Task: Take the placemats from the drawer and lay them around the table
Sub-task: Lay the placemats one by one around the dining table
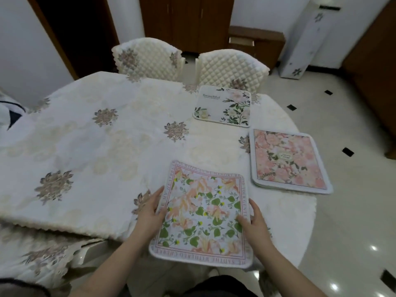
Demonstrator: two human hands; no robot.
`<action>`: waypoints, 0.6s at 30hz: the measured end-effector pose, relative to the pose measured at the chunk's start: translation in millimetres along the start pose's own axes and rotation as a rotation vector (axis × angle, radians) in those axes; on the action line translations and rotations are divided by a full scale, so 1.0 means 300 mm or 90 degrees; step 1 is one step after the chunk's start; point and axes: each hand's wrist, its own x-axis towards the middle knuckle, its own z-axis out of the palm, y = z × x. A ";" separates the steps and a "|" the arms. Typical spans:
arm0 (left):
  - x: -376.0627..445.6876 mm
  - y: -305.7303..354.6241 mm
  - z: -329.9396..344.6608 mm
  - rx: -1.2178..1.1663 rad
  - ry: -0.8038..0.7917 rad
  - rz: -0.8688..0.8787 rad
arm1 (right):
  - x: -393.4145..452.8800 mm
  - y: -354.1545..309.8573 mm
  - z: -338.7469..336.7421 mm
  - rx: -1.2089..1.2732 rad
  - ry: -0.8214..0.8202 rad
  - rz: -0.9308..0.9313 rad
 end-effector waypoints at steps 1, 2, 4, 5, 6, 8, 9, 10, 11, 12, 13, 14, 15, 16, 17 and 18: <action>0.013 0.009 0.015 0.004 -0.001 -0.004 | 0.015 0.001 -0.014 0.003 0.000 0.005; 0.024 0.019 0.030 0.004 -0.004 -0.008 | 0.030 0.003 -0.028 0.006 -0.001 0.009; 0.033 0.036 0.060 -0.001 -0.007 -0.021 | 0.059 0.003 -0.049 -0.001 -0.006 0.011; 0.039 0.037 0.070 -0.005 -0.009 -0.027 | 0.074 0.007 -0.057 -0.008 -0.008 0.011; 0.043 0.044 0.082 -0.017 -0.011 -0.029 | 0.085 0.008 -0.065 -0.012 -0.009 0.011; 0.058 0.041 0.104 -0.037 -0.012 -0.040 | 0.104 0.011 -0.078 -0.024 -0.011 0.011; 0.068 0.038 0.113 -0.035 -0.013 -0.048 | 0.113 0.013 -0.083 -0.028 -0.011 0.013; 0.076 0.039 0.119 -0.034 -0.010 -0.052 | 0.123 0.016 -0.087 -0.037 -0.011 0.015; 0.084 0.035 0.123 -0.032 -0.010 -0.056 | 0.130 0.022 -0.090 -0.054 -0.008 0.013; 0.093 0.031 0.125 -0.038 -0.008 -0.057 | 0.136 0.024 -0.090 -0.076 -0.006 0.005; 0.101 0.025 0.123 -0.040 -0.005 -0.062 | 0.142 0.026 -0.089 -0.097 -0.001 -0.004; 0.110 0.021 0.120 -0.039 0.002 -0.064 | 0.147 0.027 -0.088 -0.120 0.003 -0.009; 0.122 0.011 0.116 -0.029 0.015 -0.068 | 0.151 0.030 -0.085 -0.148 0.004 -0.015; 0.136 0.000 0.112 -0.012 0.026 -0.068 | 0.154 0.030 -0.083 -0.182 0.007 -0.015; 0.150 -0.010 0.107 0.002 0.030 -0.071 | 0.160 0.033 -0.079 -0.215 0.013 -0.009; 0.165 -0.018 0.103 0.022 0.031 -0.065 | 0.169 0.037 -0.074 -0.240 0.020 -0.001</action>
